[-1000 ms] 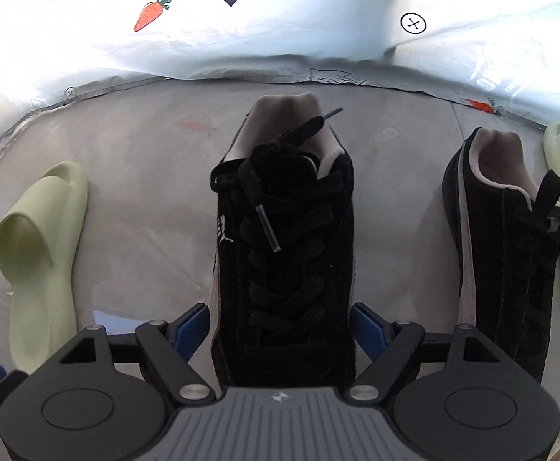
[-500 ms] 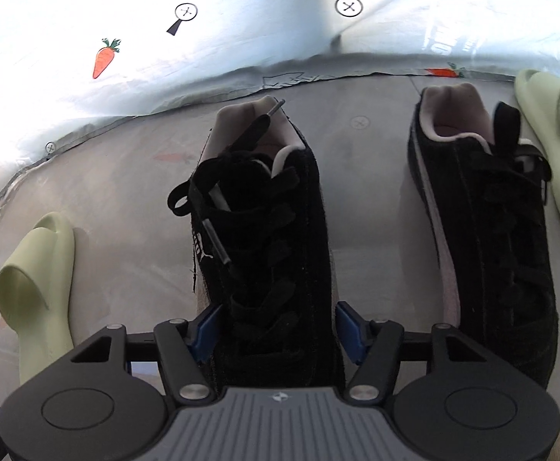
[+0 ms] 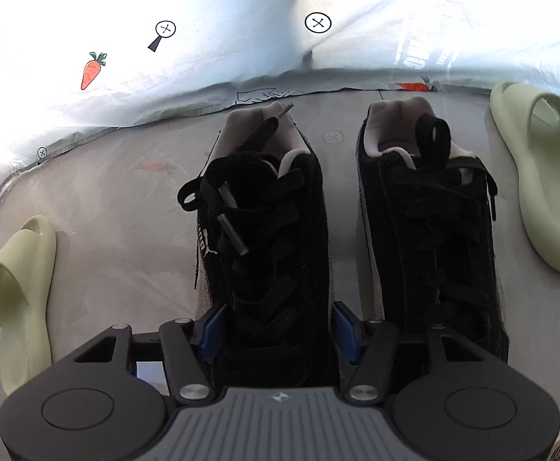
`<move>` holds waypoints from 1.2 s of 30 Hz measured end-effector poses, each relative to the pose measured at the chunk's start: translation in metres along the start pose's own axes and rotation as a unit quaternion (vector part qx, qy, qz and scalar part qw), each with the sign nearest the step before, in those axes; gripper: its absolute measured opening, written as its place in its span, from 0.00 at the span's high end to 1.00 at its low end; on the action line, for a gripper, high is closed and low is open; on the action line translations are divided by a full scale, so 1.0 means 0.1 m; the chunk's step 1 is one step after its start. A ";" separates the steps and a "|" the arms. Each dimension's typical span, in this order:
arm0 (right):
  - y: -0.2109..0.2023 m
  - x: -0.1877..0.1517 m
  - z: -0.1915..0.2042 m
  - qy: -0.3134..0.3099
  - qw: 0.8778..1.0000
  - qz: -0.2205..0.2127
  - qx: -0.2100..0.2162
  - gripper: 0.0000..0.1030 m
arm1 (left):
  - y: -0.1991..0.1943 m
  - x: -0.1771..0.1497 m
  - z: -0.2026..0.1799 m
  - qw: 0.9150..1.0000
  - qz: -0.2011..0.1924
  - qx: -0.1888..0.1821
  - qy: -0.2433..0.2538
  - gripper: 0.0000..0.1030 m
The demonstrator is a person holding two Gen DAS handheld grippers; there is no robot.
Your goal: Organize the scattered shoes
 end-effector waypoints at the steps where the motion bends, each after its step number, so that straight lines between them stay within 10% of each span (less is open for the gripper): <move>1: -0.01 -0.02 -0.02 0.002 1.000 0.000 -0.002 0.43 | 0.00 0.00 -0.01 1.000 -0.001 -0.001 0.001 0.42; 22: -1.11 -0.05 -0.11 -0.066 0.981 -0.133 0.122 0.16 | -0.10 0.08 0.22 1.000 -0.011 0.015 -0.022 0.42; 26: -0.95 -0.06 0.54 -0.127 0.972 -0.130 0.146 0.19 | -0.23 0.11 0.42 0.998 -0.031 0.041 -0.026 0.42; 30: -0.73 -0.05 1.53 -0.187 0.953 -0.125 0.204 0.45 | -0.39 0.03 0.74 0.995 -0.039 0.064 -0.060 0.41; 36: -0.35 -0.01 2.80 -0.284 0.926 -0.149 0.197 0.44 | -0.56 -0.11 1.25 0.987 -0.040 0.109 -0.110 0.42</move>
Point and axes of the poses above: each gripper's, at about its wrist camera, not at the fingertips, and y roughly the way its jaws point, z to its left, x to its top, the point moved 10 cm from there along y, roughly the way its jaws point, and after that the axes turned 10 degrees about -x, right-handed, at the moved point
